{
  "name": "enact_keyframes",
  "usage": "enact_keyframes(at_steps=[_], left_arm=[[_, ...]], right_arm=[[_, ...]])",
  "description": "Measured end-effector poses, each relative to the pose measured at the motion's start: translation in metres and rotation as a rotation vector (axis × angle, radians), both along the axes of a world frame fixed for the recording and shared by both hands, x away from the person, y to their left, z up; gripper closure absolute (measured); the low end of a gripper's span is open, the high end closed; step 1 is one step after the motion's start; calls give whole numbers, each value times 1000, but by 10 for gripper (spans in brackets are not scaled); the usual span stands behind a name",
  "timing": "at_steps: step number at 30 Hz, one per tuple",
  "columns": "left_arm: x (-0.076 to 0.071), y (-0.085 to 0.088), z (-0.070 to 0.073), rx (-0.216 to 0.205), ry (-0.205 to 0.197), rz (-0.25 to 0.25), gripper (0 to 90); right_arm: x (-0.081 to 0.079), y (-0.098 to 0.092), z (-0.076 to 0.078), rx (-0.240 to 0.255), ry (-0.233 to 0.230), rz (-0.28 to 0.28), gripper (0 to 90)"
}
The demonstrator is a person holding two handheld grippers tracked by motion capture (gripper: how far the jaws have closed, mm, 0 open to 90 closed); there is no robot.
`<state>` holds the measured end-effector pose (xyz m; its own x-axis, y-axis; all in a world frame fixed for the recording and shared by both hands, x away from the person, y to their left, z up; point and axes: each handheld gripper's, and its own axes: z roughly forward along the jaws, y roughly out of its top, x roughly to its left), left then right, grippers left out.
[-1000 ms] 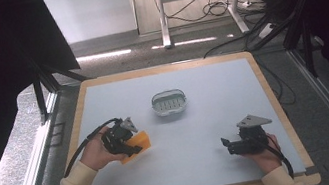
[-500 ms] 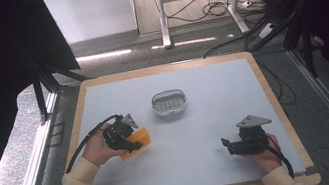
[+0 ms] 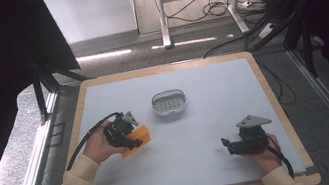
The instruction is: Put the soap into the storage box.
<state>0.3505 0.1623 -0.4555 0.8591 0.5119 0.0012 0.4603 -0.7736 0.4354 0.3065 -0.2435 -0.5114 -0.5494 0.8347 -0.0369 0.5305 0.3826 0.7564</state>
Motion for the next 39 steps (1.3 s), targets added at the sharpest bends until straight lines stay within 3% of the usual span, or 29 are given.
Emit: enact_keyframes(at_steps=[39], left_arm=[[25,-11,13,-13,-18,24,622]], right_arm=[[1,-1,-1,-3,6,-2,147]])
